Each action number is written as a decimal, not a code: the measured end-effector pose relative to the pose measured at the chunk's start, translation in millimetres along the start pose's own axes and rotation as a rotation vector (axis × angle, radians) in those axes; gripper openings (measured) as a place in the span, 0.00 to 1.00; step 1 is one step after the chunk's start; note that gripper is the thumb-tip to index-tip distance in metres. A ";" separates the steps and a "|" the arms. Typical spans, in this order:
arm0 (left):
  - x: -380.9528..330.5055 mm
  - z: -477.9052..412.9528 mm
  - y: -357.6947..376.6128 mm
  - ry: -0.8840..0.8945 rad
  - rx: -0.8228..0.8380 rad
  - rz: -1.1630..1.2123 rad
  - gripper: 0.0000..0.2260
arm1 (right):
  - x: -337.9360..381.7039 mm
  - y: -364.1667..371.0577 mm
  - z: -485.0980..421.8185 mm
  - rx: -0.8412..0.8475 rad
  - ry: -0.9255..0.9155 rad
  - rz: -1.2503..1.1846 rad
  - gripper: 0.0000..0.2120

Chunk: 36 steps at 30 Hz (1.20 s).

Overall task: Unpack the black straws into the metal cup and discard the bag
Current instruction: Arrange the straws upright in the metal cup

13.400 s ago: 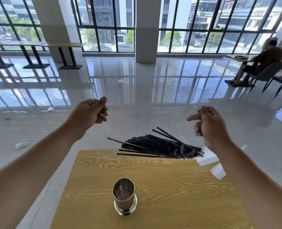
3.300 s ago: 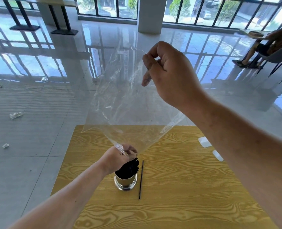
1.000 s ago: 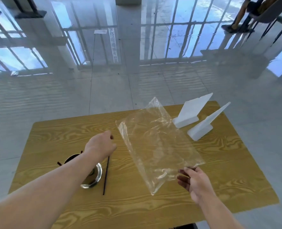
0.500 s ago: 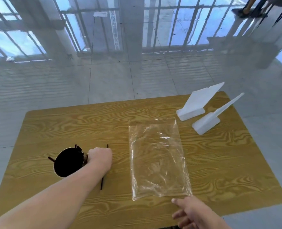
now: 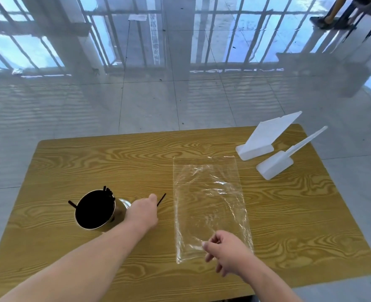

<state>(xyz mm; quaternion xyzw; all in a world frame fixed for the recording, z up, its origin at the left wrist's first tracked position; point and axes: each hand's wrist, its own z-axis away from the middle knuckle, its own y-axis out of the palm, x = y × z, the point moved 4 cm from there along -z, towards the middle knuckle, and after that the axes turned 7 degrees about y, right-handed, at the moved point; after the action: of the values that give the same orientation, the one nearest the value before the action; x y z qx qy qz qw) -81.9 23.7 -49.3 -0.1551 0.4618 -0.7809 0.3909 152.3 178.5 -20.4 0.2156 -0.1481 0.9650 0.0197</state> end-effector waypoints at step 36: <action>214.9 103.4 -95.4 0.255 -0.020 0.682 0.24 | 225.7 145.7 85.5 -0.429 -0.521 0.068 0.13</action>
<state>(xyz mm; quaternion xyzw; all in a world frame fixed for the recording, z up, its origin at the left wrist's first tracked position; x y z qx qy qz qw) -202.9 -174.9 59.9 0.1029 0.5396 -0.6143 0.5665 -32.0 8.3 108.2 0.4408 -0.3551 0.8244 -0.0061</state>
